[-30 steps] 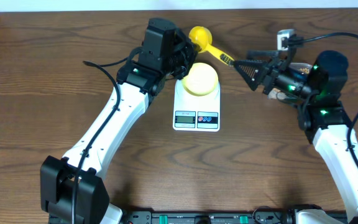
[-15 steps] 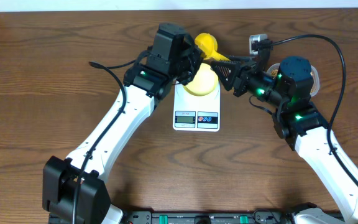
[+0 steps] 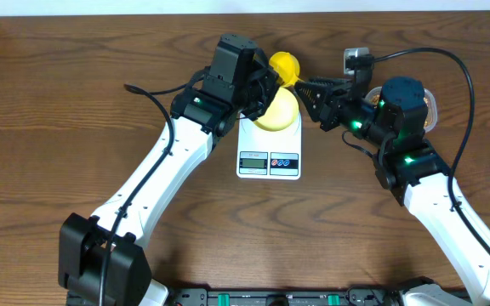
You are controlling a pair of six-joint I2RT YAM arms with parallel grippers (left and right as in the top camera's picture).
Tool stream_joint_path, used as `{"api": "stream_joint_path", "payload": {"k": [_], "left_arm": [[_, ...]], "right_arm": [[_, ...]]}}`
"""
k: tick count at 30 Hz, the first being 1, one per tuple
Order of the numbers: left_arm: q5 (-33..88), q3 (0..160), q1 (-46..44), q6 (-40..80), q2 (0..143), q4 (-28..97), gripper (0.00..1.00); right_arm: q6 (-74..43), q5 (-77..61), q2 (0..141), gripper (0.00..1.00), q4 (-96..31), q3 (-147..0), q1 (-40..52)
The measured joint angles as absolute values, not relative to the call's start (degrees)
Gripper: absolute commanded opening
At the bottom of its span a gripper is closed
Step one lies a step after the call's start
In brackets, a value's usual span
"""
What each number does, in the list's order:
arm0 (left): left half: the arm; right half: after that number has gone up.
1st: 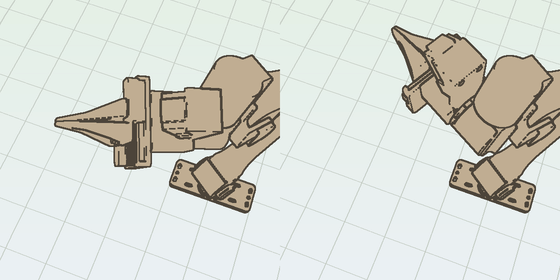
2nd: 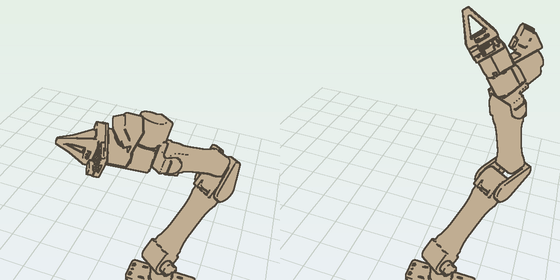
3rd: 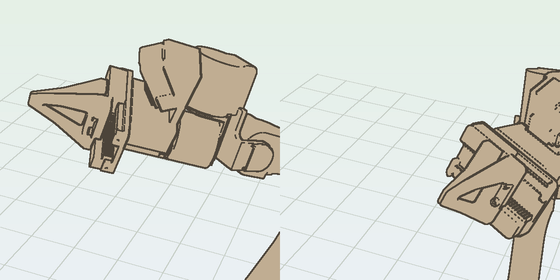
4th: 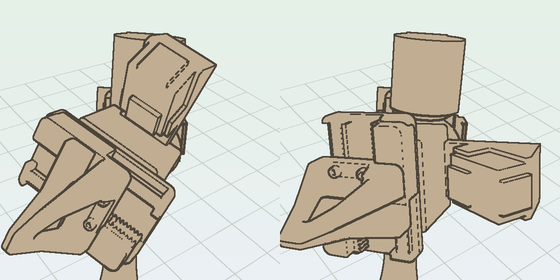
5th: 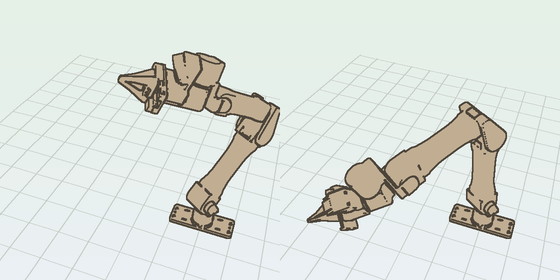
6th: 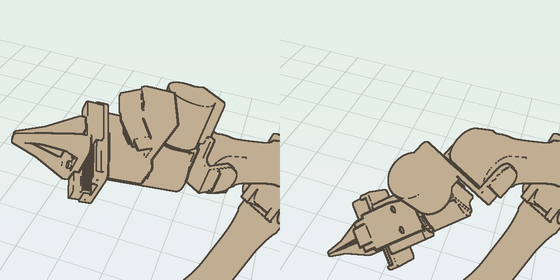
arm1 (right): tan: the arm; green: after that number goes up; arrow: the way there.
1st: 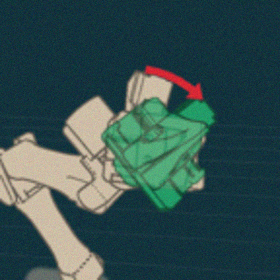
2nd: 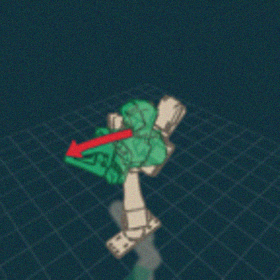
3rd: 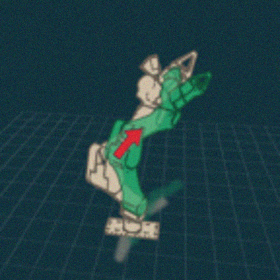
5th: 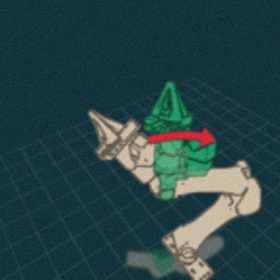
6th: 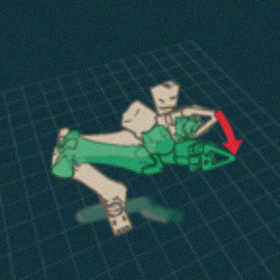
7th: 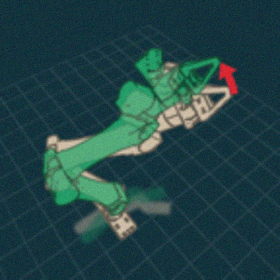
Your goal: Scoop item into bowl and weigh 50g on scale
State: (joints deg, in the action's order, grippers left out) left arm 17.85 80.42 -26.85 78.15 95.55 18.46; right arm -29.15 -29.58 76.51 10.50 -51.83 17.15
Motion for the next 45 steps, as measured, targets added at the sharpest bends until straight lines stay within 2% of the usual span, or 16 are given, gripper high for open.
{"api": "stream_joint_path", "payload": {"k": [5,11,17,23,25,27,29,31,39,45], "left_arm": [[18.15,80.42,-26.85,77.73,95.55,18.46,0.08],[18.15,80.42,-26.85,77.73,95.55,18.48,0.08],[18.15,80.42,-26.85,77.73,95.55,18.48,0.08],[18.13,80.42,-26.85,77.73,95.55,18.5,0.08],[18.13,80.42,-26.85,77.71,95.55,18.5,0.17],[18.15,80.42,-26.85,77.23,95.55,18.46,0.37],[18.17,80.42,-26.85,77.43,95.55,18.46,0.64],[18.13,80.42,-26.81,76.9,95.55,18.46,0.67],[18.37,80.42,-23.51,76.16,95.55,17.78,0.67],[20.53,80.42,-19.62,63.46,95.5,15.59,0.68]], "right_arm": [[-29.04,-29.5,76.51,0.2,10.5,-51.83,17.15],[-29.08,-29.5,76.51,0.13,10.48,-51.83,17.15],[-29.04,-29.47,76.51,0.01,10.31,-51.83,17.15],[-29.12,-29.52,76.51,0.01,9.67,-51.83,17.15],[-29.1,-29.52,76.51,0.01,9.65,-51.83,17.15],[-29.1,-29.43,76.51,0.01,9.61,-51.83,17.17],[-29.1,-29.43,76.51,0.01,9.5,-51.83,17.15],[-29.1,-29.39,76.51,0.01,9.43,-51.83,17.08],[-29.1,-28.99,76.51,0.01,8.84,-51.83,14.83],[-29.1,-28.58,76.51,0.01,7.9,-51.83,10.76]]}}
